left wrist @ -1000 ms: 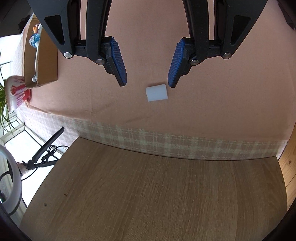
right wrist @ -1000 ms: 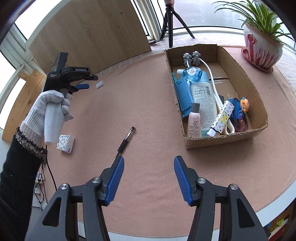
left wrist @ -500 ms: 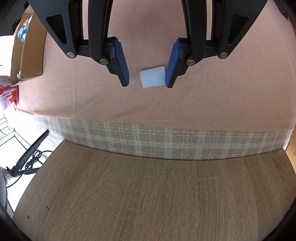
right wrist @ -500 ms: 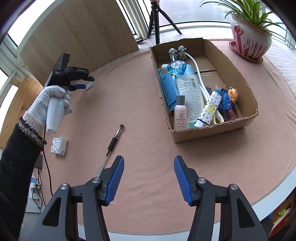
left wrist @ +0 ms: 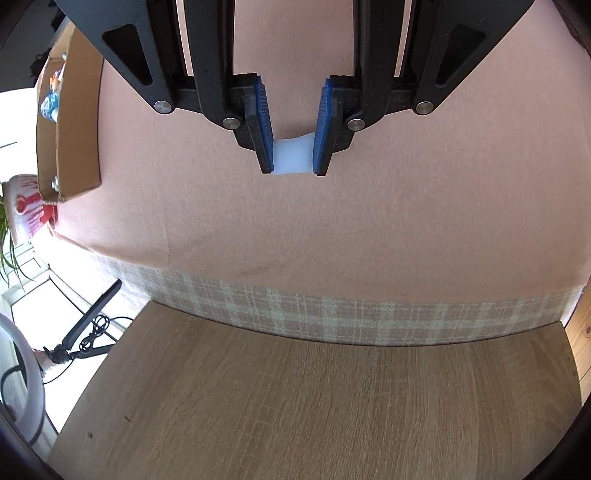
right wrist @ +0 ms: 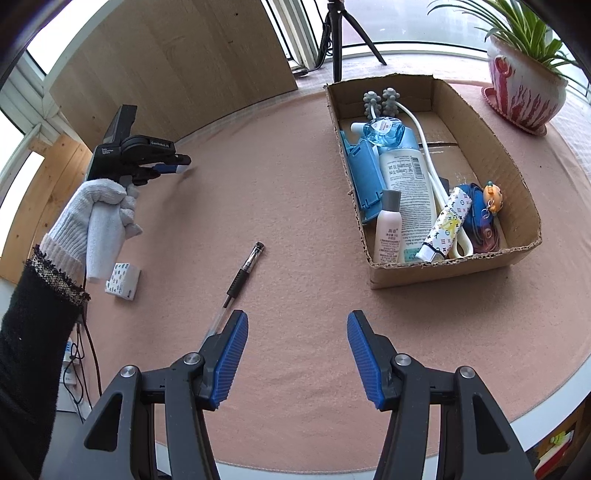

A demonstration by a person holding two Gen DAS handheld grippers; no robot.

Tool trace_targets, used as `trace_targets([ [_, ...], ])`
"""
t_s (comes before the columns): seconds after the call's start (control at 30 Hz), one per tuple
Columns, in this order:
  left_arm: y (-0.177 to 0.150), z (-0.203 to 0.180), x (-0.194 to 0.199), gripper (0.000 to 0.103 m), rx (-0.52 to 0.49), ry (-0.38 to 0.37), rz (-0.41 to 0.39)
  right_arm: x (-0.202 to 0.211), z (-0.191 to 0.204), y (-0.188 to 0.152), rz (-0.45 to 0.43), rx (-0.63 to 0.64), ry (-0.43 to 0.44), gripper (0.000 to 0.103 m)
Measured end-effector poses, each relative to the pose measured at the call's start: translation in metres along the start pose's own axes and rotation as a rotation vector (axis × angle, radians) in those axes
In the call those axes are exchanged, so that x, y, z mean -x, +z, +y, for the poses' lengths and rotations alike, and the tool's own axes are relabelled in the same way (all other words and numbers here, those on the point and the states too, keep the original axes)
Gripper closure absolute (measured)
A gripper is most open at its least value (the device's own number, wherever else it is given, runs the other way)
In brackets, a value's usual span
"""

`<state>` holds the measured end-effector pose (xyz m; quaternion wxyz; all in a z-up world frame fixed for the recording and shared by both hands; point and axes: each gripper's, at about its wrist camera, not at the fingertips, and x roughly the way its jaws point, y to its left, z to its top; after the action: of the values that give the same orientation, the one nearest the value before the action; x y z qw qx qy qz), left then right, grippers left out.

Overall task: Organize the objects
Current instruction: 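Carry the eraser in the left tool while the right tool grasps the black pen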

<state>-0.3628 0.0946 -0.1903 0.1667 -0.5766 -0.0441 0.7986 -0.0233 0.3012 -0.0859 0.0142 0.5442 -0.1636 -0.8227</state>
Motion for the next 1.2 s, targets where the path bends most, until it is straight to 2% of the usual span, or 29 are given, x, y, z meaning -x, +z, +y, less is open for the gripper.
trace_targets([
  [0.37, -0.121, -0.018, 0.055, 0.079, -0.078, -0.071, -0.006, -0.048, 0.038, 0.009, 0.077, 0.120, 0.056, 0.051],
  [0.6, -0.182, -0.011, 0.084, 0.079, -0.117, -0.020, -0.022, -0.081, 0.067, 0.007, 0.134, 0.185, 0.052, 0.051],
  [0.83, -0.214, 0.001, 0.093, 0.079, -0.104, -0.020, -0.019, -0.104, 0.099, 0.004, 0.164, 0.299, -0.062, 0.051],
  [0.97, -0.227, 0.005, 0.096, 0.079, -0.099, -0.020, -0.023, -0.116, 0.105, 0.002, 0.195, 0.372, -0.106, 0.063],
  [1.13, -0.234, 0.004, 0.096, 0.079, -0.080, -0.029, -0.026, -0.115, 0.107, 0.000, 0.189, 0.470, -0.117, 0.073],
  [1.2, -0.238, 0.003, 0.094, 0.079, -0.064, -0.046, -0.025, -0.114, 0.102, 0.001, 0.188, 0.490, -0.111, 0.083],
])
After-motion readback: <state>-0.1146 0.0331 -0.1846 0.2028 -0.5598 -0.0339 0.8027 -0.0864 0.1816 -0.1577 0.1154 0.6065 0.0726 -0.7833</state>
